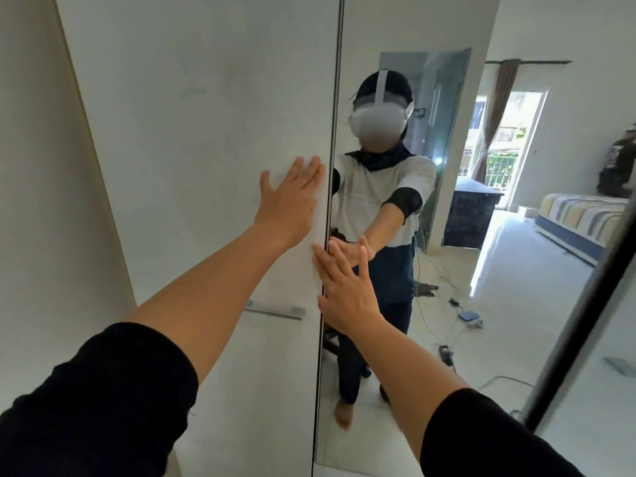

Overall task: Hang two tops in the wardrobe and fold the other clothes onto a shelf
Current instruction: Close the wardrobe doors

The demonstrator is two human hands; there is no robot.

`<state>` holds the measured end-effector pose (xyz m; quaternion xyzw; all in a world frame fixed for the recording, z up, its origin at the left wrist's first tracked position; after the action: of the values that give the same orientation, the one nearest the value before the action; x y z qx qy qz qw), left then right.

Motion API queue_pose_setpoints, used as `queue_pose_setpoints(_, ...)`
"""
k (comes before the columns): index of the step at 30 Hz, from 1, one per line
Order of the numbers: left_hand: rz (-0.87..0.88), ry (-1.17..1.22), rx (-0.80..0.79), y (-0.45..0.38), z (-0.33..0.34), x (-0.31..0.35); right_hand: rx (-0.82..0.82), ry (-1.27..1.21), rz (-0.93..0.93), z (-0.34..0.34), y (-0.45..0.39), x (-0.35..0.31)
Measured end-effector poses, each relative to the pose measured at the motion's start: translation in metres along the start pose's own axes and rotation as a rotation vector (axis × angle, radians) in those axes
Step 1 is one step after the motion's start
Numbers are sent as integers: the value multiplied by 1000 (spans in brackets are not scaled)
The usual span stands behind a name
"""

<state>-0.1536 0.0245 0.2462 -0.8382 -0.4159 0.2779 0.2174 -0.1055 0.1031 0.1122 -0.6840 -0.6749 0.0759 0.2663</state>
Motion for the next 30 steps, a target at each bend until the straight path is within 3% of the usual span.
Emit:
queue_pose_setpoints(4, -6, 62, 232, 0, -15, 15, 61, 19, -44, -14, 15, 21)
queue_pose_setpoints(10, -39, 84, 380, -15, -21, 55, 78, 202, 211, -17, 96, 137)
queue_pose_setpoints(15, 233, 112, 480, -41, -74, 171, 57, 240, 377, -49, 155, 211)
queue_pose_setpoints(19, 430, 130, 422, -59, -101, 270, 41, 288, 458, -66, 192, 261)
queue_pose_setpoints(22, 483, 55, 358, -68, -106, 325, -80, 312, 463, -71, 211, 289)
queue_pose_setpoints(30, 545, 17, 303, -89, -111, 398, -223, 387, 356, -61, 227, 329)
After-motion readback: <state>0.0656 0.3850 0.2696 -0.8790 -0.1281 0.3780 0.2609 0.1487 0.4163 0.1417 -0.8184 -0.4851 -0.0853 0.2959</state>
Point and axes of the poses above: each hand's wrist, its own y-axis away from the middle knuckle, its own z-axis out of the palm, x = y × z, the point moved 6 cm from there along -y, towards the middle knuckle, and after that the axes turned 10 degrees about -y, right-handed, at the moved point
